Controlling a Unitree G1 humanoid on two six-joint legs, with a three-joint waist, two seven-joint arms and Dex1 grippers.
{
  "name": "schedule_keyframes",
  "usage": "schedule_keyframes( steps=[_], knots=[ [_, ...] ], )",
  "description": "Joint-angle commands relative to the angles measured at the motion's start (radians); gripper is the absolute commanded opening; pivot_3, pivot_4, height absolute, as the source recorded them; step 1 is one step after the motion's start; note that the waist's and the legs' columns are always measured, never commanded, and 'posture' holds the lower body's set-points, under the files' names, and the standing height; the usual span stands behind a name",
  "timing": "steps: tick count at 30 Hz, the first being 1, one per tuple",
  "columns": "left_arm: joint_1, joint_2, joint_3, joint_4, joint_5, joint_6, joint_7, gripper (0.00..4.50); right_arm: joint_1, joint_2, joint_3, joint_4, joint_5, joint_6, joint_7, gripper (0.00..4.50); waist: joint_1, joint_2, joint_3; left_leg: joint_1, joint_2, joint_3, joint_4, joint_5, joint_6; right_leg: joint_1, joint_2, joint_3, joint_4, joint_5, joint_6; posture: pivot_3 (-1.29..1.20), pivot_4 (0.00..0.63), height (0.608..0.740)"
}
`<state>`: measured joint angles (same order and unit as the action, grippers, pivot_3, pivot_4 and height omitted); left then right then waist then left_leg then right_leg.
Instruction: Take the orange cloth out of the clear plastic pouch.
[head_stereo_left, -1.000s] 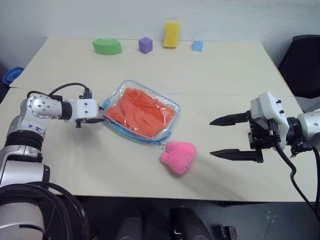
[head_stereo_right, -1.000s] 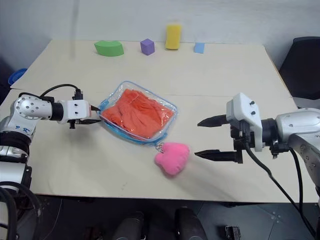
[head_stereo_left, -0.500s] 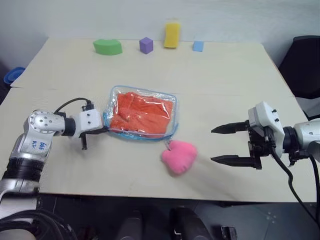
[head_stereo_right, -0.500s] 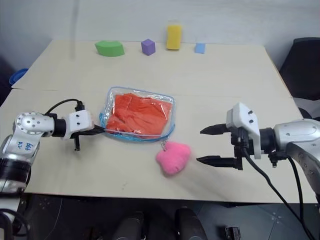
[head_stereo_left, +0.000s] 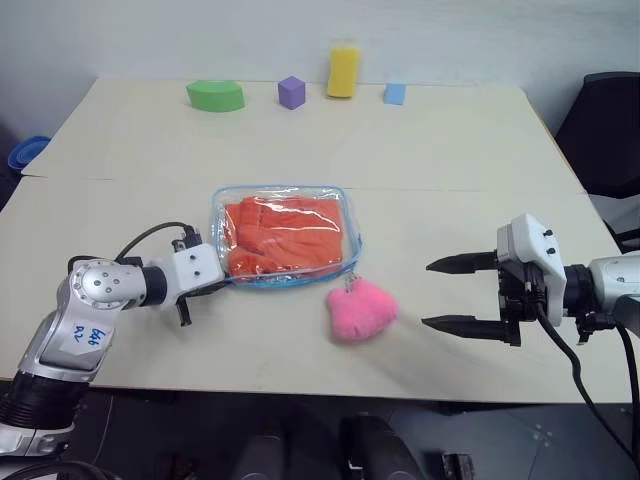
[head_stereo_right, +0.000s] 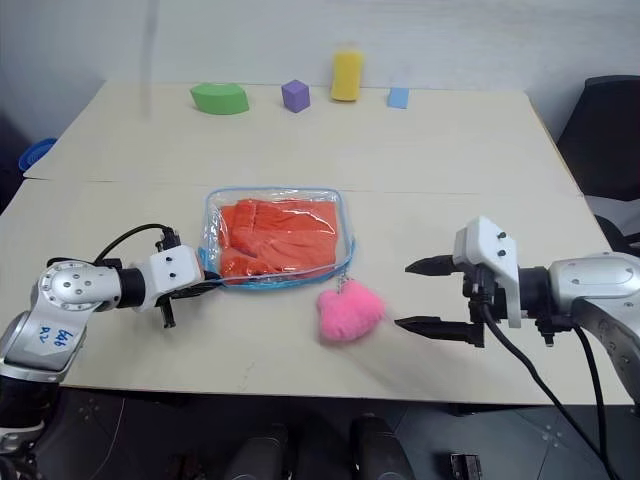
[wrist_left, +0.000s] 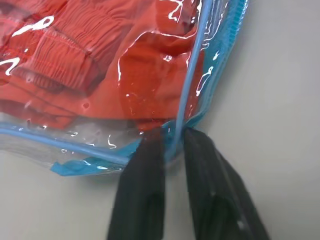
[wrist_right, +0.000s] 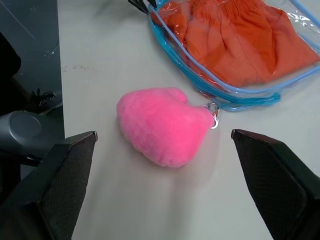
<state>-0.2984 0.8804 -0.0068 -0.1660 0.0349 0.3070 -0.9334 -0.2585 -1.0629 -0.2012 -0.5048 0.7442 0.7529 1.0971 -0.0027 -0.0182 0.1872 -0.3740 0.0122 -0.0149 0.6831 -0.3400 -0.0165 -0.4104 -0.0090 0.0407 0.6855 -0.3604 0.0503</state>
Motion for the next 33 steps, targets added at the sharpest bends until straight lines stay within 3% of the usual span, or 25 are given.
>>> schedule_keyframes(
  steps=[1,3,5,9,11,17,21,26,32,33],
  knots=[
    [-0.022,0.024,0.039,0.023,-0.017,-0.047,0.0,1.85,-0.013,-0.005,-0.009,-0.003,-0.004,-0.023,0.008,4.5,0.0,0.0,0.0,0.0,0.0,0.0,0.0,0.0,0.0,0.0,0.0,0.0,0.0,0.0,0.0,0.0,0.15,0.74],
    [-0.043,0.026,0.044,0.031,-0.034,-0.063,-0.011,2.48,-0.011,-0.009,-0.01,-0.002,-0.003,-0.025,0.01,4.5,0.0,0.0,0.0,0.0,0.0,0.0,0.0,0.0,0.0,0.0,0.0,0.0,0.0,0.0,0.0,0.0,0.15,0.74],
    [-0.09,0.011,0.069,-0.011,-0.145,0.011,-0.069,3.04,-0.009,-0.014,-0.009,0.0,-0.006,-0.026,0.014,4.5,0.0,0.0,0.0,0.0,0.0,0.0,0.0,0.0,0.0,0.0,0.0,0.0,0.0,0.0,0.0,0.0,0.15,0.74],
    [-0.196,0.014,0.107,-0.161,-0.51,0.291,-0.246,3.04,-0.011,-0.023,-0.013,0.001,-0.006,-0.018,0.021,4.5,0.002,0.0,0.0,-0.002,0.0,-0.001,0.0,0.0,0.0,0.0,0.0,-0.002,-0.001,0.0,0.0,0.0,0.15,0.74],
    [-0.229,0.013,0.07,-0.197,-0.579,0.336,-0.298,3.04,-0.013,-0.024,-0.016,0.0,-0.005,-0.013,0.023,4.5,0.001,0.0,0.0,-0.002,0.0,-0.001,0.0,0.0,0.0,0.0,0.0,-0.002,-0.002,0.0,0.0,0.0,0.15,0.74],
    [-0.364,-0.128,-0.248,-0.083,-0.343,0.115,-0.314,3.04,-0.024,-0.027,-0.003,-0.003,-0.015,-0.01,0.019,4.5,0.002,0.0,0.0,0.0,-0.001,-0.001,0.0,0.0,-0.001,0.002,0.001,-0.001,-0.002,0.0,0.0,0.0,0.15,0.74],
    [-0.426,-0.235,-0.391,0.043,-0.225,-0.023,-0.338,3.04,-0.048,-0.024,0.021,0.002,-0.026,-0.011,0.018,4.5,-0.001,0.0,0.0,0.0,-0.001,0.0,0.001,0.001,-0.001,0.001,0.002,0.0,-0.001,0.0,0.0,0.0,0.15,0.74],
    [-0.484,-0.369,-0.478,0.171,-0.118,-0.092,-0.289,3.04,-0.062,-0.02,0.017,-0.006,0.003,0.018,0.002,4.5,0.004,0.0,0.0,-0.001,0.0,0.0,0.001,0.001,-0.001,0.001,0.002,0.0,-0.002,0.0,0.0,0.0,0.15,0.74],
    [-0.47,-0.398,-0.504,0.207,-0.049,-0.141,-0.28,3.04,-0.085,0.017,0.067,0.014,-0.034,-0.003,-0.028,4.5,0.0,0.0,0.0,0.0,0.0,0.0,0.001,0.001,-0.002,0.001,0.002,0.001,-0.001,0.0,0.0,0.0,0.15,0.74],
    [-0.462,-0.39,-0.498,0.197,-0.054,-0.139,-0.288,2.86,-0.107,0.034,0.096,0.036,-0.072,-0.034,-0.038,4.5,-0.001,0.0,0.0,0.0,0.0,0.0,0.001,0.001,-0.002,0.001,0.002,0.001,0.0,0.0,0.0,0.0,0.15,0.74]
  ],
)
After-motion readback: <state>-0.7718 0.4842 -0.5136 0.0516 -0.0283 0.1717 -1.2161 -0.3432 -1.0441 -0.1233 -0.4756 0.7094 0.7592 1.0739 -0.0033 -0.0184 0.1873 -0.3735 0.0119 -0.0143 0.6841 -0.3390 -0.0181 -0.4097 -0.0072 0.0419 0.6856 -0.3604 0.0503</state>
